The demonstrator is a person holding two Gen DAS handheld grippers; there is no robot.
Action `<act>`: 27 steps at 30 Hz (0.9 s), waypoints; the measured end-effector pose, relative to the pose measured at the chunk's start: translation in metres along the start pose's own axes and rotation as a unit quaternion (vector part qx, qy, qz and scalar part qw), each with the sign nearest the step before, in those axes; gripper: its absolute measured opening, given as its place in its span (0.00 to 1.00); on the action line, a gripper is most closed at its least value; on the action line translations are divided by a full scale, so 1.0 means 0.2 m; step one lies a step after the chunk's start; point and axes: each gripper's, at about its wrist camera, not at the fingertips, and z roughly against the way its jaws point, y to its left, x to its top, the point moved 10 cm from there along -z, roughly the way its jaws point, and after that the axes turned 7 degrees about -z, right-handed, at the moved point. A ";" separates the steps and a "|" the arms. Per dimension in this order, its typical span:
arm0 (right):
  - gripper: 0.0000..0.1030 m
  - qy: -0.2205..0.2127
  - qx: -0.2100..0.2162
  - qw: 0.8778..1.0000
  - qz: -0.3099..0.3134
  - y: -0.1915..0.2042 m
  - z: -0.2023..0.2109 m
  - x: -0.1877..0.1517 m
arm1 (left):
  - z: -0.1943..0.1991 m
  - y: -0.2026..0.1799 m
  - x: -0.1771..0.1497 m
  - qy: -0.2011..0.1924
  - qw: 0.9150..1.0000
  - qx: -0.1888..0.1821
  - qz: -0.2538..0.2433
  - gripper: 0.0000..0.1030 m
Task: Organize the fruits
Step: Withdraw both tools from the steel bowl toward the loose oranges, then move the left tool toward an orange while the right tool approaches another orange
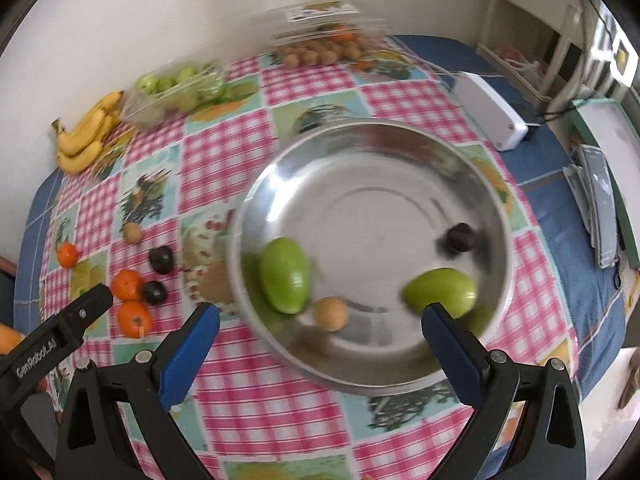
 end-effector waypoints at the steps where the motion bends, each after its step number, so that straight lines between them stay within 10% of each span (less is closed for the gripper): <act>1: 0.98 0.002 0.002 1.000 0.009 0.04 0.00 -0.01 | 0.00 0.03 0.00 -0.001 1.000 0.003 0.006 1.00; 27: 0.98 0.059 0.072 0.992 0.085 0.57 -0.17 -0.20 | -0.08 0.49 -0.04 0.021 0.996 0.039 0.082 1.00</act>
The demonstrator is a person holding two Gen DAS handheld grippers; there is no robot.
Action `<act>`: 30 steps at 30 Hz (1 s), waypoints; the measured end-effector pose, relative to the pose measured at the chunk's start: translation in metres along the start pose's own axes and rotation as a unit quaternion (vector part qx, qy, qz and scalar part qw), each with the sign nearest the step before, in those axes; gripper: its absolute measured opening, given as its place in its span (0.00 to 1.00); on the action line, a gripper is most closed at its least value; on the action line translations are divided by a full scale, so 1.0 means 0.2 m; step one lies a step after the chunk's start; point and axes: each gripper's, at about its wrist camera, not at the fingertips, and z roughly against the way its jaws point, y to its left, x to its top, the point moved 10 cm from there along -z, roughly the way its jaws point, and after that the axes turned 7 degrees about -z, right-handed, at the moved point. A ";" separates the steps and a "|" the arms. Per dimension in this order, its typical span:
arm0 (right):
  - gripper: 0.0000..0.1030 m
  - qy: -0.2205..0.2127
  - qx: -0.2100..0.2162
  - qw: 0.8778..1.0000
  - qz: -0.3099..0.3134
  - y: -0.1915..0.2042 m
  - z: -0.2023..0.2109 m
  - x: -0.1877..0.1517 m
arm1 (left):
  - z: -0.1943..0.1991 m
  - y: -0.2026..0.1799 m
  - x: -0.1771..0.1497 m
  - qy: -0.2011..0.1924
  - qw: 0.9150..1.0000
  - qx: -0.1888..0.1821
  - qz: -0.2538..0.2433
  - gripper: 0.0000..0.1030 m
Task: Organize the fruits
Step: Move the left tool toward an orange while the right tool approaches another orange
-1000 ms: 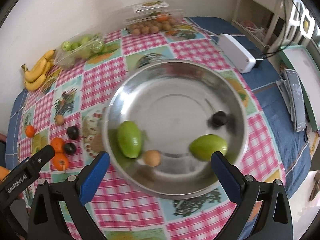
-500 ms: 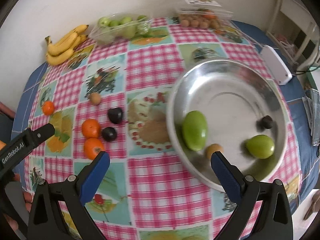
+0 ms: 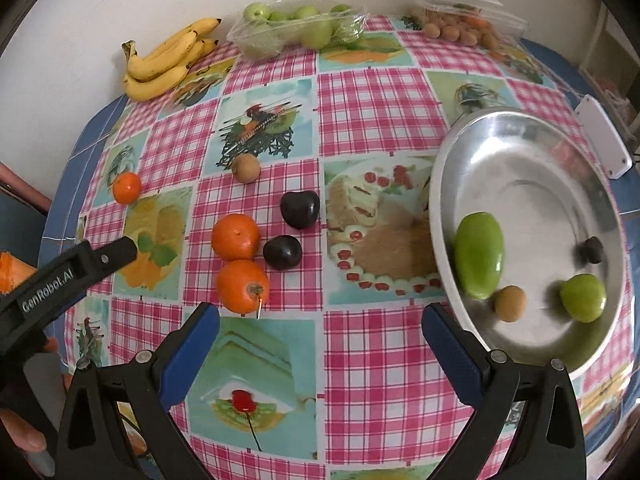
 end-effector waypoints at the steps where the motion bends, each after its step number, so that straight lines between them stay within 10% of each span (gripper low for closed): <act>1: 0.98 0.001 -0.001 1.000 -0.001 0.00 -0.01 0.00 | 0.00 -0.01 0.00 0.001 1.000 0.000 -0.002 1.00; 30: 0.98 -0.014 0.005 1.000 0.016 0.07 -0.05 0.06 | -0.15 -0.02 -0.05 0.036 0.999 -0.014 0.025 1.00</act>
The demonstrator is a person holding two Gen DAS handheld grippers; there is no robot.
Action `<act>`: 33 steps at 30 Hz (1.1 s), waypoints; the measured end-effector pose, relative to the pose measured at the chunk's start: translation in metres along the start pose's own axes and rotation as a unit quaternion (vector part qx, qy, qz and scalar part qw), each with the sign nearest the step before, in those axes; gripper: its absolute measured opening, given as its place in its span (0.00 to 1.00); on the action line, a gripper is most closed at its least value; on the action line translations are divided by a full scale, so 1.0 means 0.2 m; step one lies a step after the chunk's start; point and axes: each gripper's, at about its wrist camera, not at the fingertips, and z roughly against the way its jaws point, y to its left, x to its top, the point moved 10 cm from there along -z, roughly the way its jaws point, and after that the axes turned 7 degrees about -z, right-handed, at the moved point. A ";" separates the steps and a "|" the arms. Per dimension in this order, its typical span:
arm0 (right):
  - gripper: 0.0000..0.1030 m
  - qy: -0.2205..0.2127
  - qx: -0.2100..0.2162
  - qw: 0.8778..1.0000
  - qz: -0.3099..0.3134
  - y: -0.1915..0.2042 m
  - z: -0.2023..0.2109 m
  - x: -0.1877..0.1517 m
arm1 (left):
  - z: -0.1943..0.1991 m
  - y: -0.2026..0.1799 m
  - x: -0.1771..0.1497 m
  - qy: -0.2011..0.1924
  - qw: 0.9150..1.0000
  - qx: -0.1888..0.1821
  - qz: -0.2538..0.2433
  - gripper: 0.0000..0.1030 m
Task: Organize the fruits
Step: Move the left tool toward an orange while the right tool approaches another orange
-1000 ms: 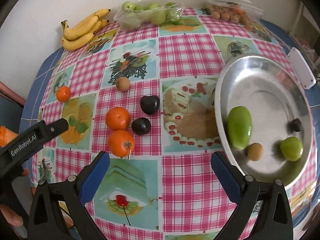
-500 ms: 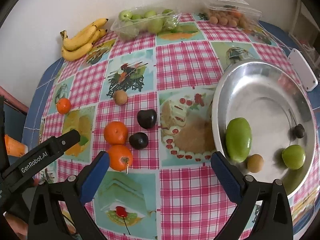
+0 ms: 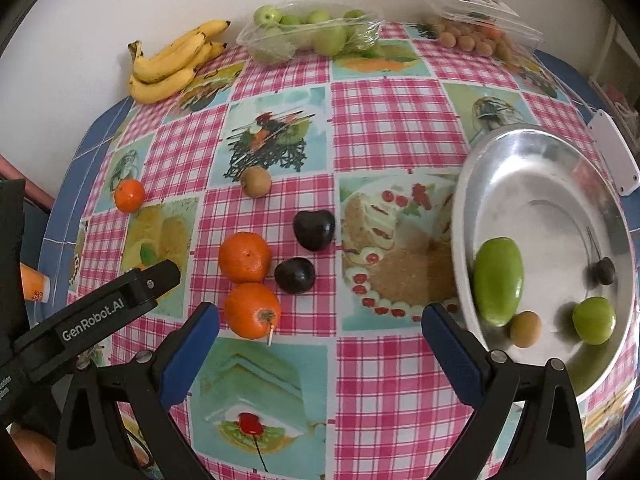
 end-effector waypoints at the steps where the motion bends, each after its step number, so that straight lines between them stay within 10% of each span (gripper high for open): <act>1: 0.98 0.000 -0.001 1.000 0.004 0.01 -0.01 0.00 | -0.01 0.00 0.00 0.002 1.000 0.000 0.001 1.00; 15: 0.97 0.009 -0.024 0.999 0.035 0.12 -0.12 -0.04 | -0.03 0.02 -0.01 0.006 1.000 -0.007 0.010 1.00; 33: 0.67 0.021 -0.018 0.999 0.026 0.19 -0.21 -0.08 | -0.04 0.00 0.00 0.006 1.000 -0.009 0.003 1.00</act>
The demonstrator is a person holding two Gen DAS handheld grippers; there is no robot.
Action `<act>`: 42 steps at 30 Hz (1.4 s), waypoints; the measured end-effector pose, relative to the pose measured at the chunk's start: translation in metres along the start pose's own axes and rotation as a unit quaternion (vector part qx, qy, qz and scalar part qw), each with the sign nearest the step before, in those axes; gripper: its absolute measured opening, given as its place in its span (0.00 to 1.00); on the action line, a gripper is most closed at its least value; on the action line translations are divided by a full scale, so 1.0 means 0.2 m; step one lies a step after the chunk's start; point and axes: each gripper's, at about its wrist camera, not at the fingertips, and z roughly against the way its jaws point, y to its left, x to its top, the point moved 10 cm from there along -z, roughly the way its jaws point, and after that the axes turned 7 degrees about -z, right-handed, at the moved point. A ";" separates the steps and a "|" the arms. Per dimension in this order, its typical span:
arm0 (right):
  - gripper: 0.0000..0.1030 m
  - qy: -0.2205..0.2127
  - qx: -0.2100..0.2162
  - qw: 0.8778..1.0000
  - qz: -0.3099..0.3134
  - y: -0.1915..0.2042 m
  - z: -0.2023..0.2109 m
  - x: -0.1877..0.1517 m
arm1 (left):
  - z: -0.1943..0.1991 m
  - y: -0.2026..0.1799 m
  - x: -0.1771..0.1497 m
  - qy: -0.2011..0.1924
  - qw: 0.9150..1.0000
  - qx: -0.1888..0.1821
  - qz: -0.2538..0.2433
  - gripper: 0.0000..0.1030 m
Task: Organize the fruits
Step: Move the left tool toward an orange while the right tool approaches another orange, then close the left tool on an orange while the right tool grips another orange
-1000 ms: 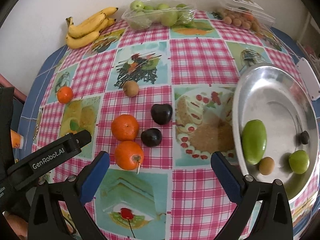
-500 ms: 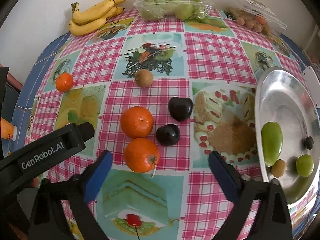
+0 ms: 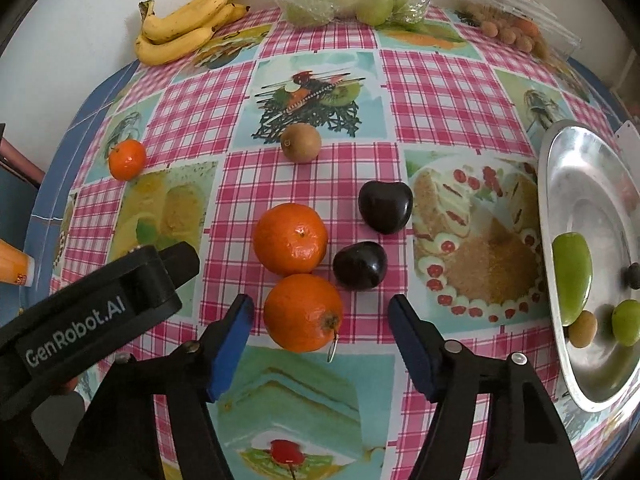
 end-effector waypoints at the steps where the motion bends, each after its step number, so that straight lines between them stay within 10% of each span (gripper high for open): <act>1: 0.65 0.000 -0.001 1.000 0.001 0.00 0.00 0.00 | 0.00 0.00 0.00 0.000 1.000 0.000 0.000 1.00; 13: 0.37 0.002 0.031 0.999 -0.009 0.02 0.02 -0.01 | -0.01 -0.03 0.00 0.003 1.000 -0.008 -0.006 1.00; 42: 0.37 -0.023 0.064 0.997 -0.028 -0.08 0.18 0.05 | 0.04 -0.18 0.00 -0.016 0.999 -0.048 -0.015 0.99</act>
